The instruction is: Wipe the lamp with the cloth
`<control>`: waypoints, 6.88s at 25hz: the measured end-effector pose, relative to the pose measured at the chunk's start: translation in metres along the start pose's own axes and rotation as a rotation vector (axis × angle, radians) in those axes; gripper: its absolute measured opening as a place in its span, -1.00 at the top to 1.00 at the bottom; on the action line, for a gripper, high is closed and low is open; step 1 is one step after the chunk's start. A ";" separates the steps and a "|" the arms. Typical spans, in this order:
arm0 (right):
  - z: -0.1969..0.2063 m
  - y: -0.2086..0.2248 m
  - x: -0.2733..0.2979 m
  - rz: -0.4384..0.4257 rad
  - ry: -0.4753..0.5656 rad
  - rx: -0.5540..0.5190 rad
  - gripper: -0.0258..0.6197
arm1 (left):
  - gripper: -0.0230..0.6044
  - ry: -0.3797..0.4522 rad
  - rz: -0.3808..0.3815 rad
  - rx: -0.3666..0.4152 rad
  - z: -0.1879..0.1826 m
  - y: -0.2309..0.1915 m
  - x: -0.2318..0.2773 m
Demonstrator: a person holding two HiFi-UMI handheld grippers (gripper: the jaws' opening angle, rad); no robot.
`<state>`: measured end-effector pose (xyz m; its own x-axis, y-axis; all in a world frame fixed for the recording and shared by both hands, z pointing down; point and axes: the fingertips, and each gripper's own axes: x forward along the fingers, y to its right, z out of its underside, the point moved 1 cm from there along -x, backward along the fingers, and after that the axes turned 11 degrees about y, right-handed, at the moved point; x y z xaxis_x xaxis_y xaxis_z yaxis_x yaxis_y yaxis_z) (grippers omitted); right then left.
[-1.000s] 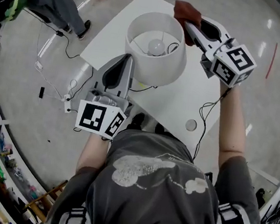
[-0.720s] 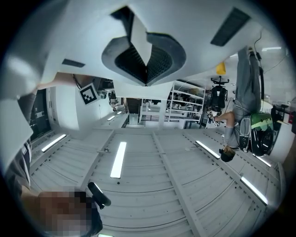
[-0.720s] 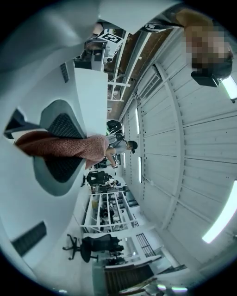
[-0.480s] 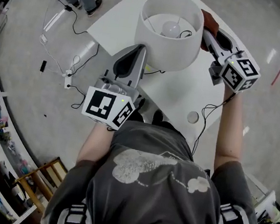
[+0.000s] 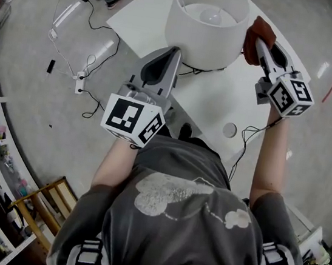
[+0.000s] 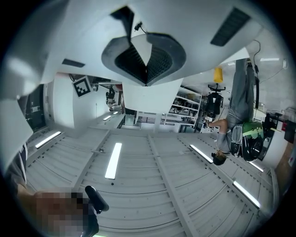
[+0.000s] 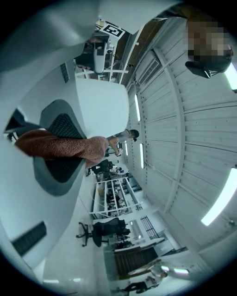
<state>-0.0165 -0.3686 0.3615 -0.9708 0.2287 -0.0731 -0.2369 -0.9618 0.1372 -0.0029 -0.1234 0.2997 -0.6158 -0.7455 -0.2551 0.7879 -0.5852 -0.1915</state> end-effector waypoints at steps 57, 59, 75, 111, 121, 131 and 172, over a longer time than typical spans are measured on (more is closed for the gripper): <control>-0.037 -0.176 -0.023 0.283 0.123 -0.196 0.64 | 0.90 -0.006 0.418 -0.121 -0.016 -0.083 0.028; -0.026 -0.181 -0.022 0.312 0.097 -0.192 0.64 | 0.90 -0.022 0.446 -0.140 -0.012 -0.086 0.028; 0.085 -0.206 -0.029 0.528 -0.019 0.007 0.64 | 0.90 -0.205 0.626 -0.210 0.032 -0.094 0.000; 0.031 -0.248 0.052 0.525 0.034 -0.096 0.64 | 0.90 -0.182 0.692 -0.232 0.007 -0.143 0.045; 0.090 -0.248 0.065 0.724 -0.061 -0.030 0.64 | 0.90 -0.264 0.849 -0.273 0.027 -0.163 0.054; 0.039 -0.273 0.106 0.759 0.062 -0.110 0.64 | 0.90 -0.254 0.908 -0.296 0.018 -0.200 0.056; 0.087 -0.230 0.162 0.822 -0.025 0.028 0.64 | 0.90 -0.310 1.021 -0.205 0.047 -0.182 0.125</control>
<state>-0.1225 -0.0971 0.4044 -0.8354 -0.5432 0.0836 0.5493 -0.8198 0.1619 -0.2238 -0.1251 0.3471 0.3789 -0.9149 -0.1389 0.8973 0.4000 -0.1867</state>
